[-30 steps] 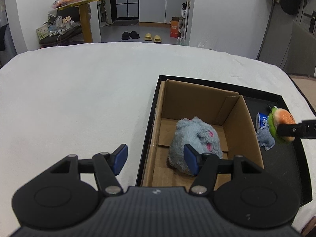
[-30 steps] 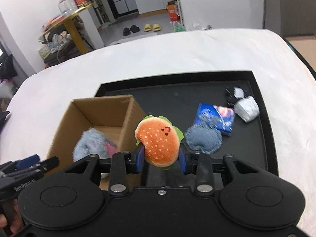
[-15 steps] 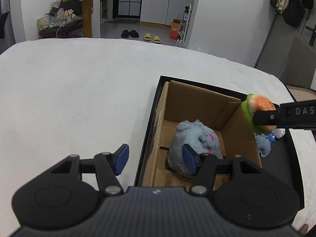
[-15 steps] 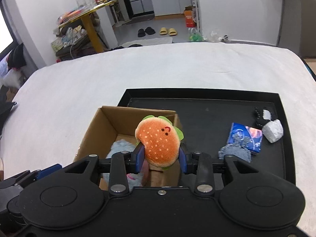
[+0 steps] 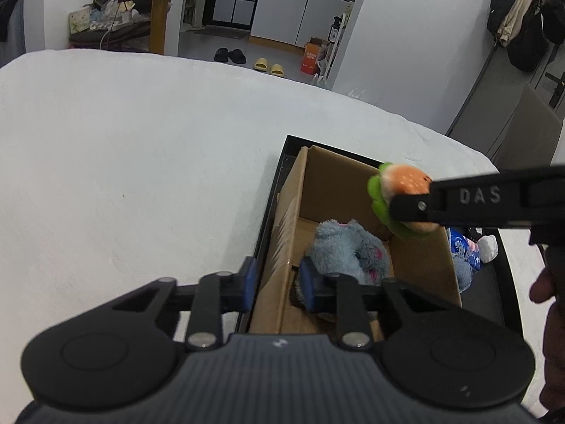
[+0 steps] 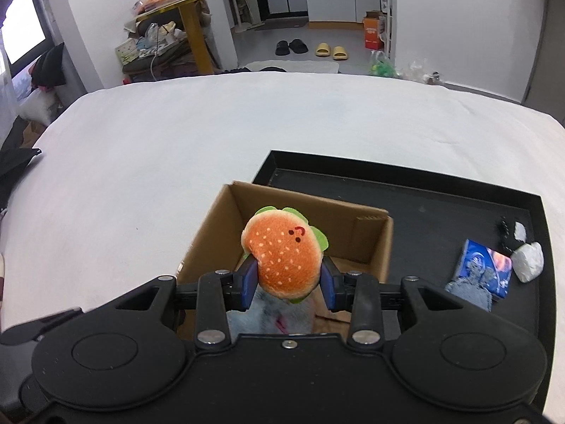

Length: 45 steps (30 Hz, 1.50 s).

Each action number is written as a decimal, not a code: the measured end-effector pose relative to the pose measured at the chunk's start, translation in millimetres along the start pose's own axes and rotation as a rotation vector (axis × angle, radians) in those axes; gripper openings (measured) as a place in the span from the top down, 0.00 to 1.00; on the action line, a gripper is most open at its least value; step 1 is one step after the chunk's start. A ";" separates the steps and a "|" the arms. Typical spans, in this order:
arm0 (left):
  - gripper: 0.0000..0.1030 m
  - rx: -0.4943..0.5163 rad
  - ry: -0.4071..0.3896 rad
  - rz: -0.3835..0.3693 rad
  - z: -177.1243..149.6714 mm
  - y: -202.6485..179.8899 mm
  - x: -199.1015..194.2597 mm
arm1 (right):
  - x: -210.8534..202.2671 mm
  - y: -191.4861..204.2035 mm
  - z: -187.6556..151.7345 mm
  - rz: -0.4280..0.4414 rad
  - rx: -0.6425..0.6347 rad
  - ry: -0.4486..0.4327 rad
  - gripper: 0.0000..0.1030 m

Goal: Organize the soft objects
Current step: 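Carry the burger plush with the right gripper and drop it into the box, then move the right gripper to the blue denim plush and grasp it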

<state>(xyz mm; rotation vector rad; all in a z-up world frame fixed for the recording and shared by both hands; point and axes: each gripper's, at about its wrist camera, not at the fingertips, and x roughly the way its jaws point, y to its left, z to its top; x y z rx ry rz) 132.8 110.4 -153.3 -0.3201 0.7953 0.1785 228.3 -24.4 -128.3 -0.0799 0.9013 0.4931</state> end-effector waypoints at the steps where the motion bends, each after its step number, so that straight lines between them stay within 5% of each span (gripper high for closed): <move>1: 0.81 -0.001 0.004 -0.004 0.3 0.1 1.3 | 1.1 2.0 1.0 0.002 -0.003 -0.002 0.65; 7: 0.91 -0.003 0.009 -0.019 0.6 1.7 3.4 | 3.8 13.5 9.0 0.028 0.000 -0.038 0.50; 33: 0.90 0.042 0.003 0.056 0.4 -13.7 -2.3 | -24.4 -43.1 -19.5 -0.025 0.033 -0.012 0.49; 45: 0.76 0.089 0.016 0.110 1.7 -24.0 -1.0 | -29.2 -99.4 -28.4 -0.079 0.069 -0.005 0.47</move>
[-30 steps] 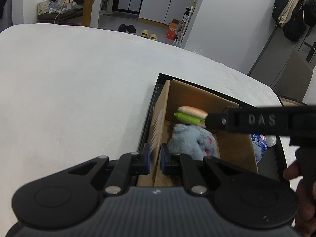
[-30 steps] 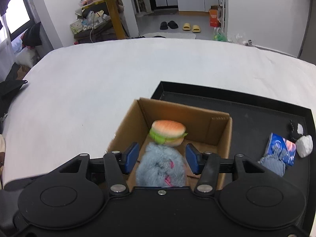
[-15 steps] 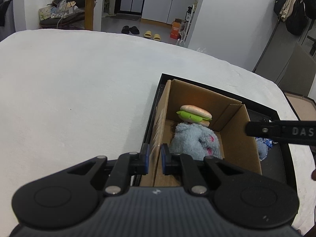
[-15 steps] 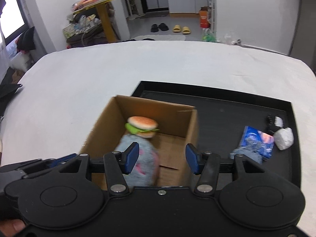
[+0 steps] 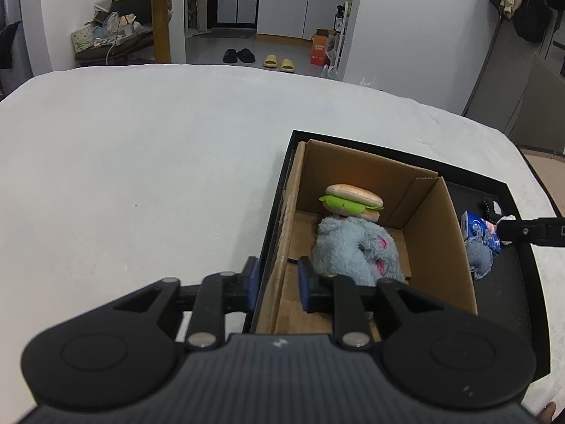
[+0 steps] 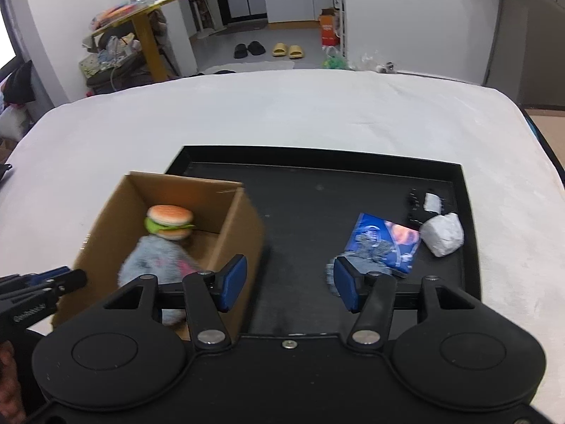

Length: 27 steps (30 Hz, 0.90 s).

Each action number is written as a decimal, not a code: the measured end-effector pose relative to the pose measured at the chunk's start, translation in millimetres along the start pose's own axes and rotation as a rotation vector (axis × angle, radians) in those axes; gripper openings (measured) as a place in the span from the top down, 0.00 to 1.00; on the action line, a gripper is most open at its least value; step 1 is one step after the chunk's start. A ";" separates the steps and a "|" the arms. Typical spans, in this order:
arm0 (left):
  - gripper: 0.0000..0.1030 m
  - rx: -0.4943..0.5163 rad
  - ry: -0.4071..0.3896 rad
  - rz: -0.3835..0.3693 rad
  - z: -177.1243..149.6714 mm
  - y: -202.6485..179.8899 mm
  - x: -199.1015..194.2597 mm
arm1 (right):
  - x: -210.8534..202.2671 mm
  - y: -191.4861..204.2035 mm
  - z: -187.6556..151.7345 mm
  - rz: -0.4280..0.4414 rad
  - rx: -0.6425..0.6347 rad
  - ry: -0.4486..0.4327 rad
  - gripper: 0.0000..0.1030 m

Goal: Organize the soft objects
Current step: 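Move the right gripper to the blue denim plush and grasp it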

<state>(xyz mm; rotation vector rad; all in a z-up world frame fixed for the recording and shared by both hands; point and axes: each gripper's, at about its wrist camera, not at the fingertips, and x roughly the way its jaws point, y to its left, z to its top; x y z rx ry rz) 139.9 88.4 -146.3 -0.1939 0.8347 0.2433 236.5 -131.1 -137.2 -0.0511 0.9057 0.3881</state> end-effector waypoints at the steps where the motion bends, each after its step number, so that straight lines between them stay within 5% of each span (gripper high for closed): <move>1: 0.73 0.003 -0.001 0.002 0.2 -0.8 -0.1 | 1.0 -4.9 -0.4 -0.004 0.003 0.001 0.46; 8: 0.59 0.057 -0.006 0.041 -0.7 -11.7 1.2 | 19.9 -36.5 -8.4 -0.030 0.078 0.001 0.43; 27: 0.57 0.138 -0.003 0.113 0.6 -36.0 7.3 | 69.9 -92.3 -29.0 0.017 0.289 0.045 0.52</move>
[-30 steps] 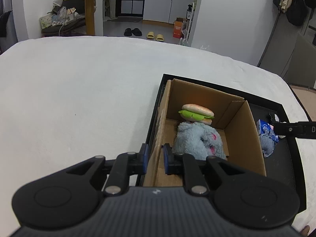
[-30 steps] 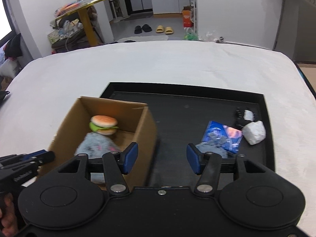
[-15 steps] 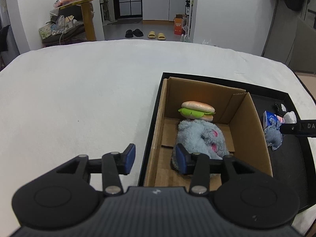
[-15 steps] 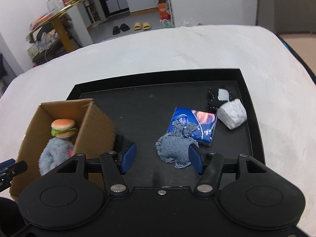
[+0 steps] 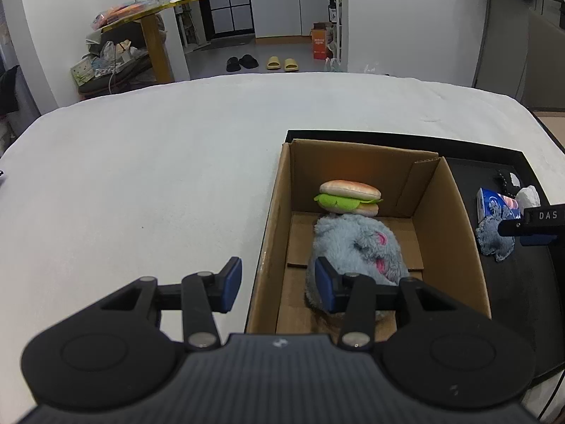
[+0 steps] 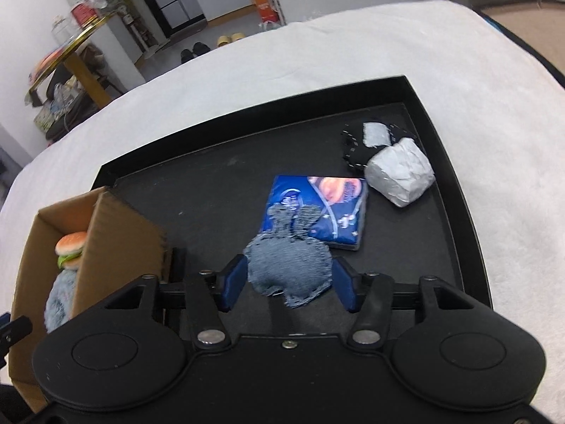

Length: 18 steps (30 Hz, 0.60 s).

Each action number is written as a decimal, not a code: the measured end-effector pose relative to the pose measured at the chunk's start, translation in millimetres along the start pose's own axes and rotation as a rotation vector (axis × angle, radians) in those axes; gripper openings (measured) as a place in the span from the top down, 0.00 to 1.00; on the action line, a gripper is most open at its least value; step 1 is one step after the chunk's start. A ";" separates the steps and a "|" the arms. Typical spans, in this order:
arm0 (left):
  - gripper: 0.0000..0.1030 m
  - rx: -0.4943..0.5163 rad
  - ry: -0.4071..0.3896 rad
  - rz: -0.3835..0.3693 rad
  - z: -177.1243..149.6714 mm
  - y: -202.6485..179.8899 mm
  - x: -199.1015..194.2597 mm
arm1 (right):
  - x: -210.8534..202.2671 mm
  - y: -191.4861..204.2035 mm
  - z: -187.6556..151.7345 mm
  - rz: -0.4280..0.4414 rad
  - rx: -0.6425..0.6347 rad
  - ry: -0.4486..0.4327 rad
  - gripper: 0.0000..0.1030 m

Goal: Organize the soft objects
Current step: 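Move the right gripper to the blue denim plush and grasp it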

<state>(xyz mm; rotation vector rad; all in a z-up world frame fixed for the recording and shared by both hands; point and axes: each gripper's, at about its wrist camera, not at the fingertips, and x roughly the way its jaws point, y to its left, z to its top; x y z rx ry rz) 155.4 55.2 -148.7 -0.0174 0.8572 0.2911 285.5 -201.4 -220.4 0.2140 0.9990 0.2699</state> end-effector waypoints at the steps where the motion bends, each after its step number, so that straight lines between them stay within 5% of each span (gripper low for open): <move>1: 0.57 0.004 0.000 0.004 0.4 -1.4 0.1 | 1.6 -3.0 0.3 0.000 0.012 0.002 0.55; 12: 0.57 0.028 -0.002 0.026 1.5 -8.4 -1.9 | 15.5 -14.0 -2.3 0.021 0.050 0.029 0.54; 18: 0.57 0.019 -0.014 0.021 -0.2 -4.5 -5.8 | 15.4 -11.1 -2.6 0.059 0.038 0.041 0.75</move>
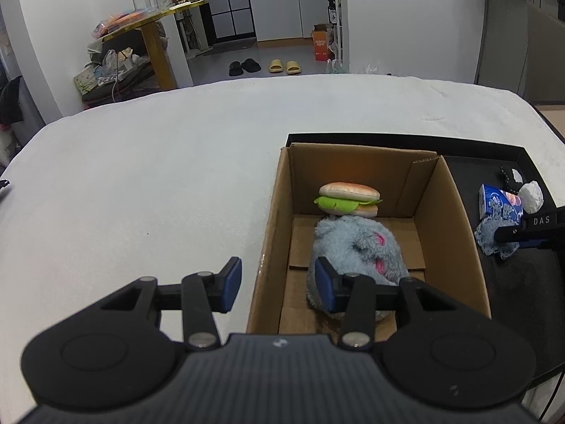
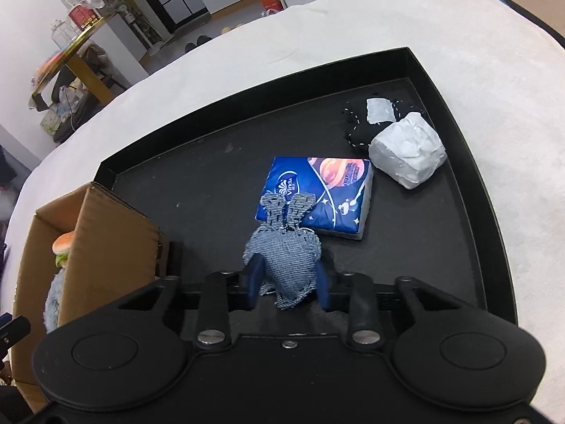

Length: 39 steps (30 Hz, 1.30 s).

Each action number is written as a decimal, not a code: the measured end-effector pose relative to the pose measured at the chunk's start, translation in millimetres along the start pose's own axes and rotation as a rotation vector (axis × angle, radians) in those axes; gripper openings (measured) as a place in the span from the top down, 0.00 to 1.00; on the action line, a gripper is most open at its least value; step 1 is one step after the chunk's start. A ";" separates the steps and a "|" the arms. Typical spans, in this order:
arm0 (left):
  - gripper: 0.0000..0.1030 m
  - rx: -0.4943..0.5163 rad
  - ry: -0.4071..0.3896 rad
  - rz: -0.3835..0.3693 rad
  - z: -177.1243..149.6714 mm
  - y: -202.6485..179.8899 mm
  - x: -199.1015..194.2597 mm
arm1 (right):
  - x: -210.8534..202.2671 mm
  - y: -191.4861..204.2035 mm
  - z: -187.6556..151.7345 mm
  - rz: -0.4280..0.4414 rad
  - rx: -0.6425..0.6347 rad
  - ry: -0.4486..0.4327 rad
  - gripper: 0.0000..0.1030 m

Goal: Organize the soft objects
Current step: 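Move the right gripper to the blue denim plush and grasp it, then lift the denim plush with the right gripper and release it into the box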

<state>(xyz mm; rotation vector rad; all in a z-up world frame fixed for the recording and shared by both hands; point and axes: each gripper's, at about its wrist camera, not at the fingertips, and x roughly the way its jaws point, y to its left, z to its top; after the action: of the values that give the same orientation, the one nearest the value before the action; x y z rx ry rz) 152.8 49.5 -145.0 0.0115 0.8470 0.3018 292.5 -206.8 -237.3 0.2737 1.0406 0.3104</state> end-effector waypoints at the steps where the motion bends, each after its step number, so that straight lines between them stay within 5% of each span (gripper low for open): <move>1: 0.57 -0.004 -0.002 -0.002 -0.2 1.0 -0.9 | -1.6 -0.1 0.3 0.000 0.000 -0.003 0.78; 7: 0.57 -0.010 -0.013 -0.010 -1.0 3.7 -5.5 | -16.5 4.2 -4.2 0.002 -0.011 -0.026 0.86; 39: 0.58 -0.093 -0.050 -0.097 -5.3 22.7 -18.1 | -101.1 66.1 -8.9 0.016 -0.134 -0.137 0.86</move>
<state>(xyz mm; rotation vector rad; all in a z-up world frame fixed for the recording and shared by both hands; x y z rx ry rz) 131.7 65.8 -132.2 -0.1075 0.7810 0.2487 229.3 -183.3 -136.8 0.1797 0.8789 0.3691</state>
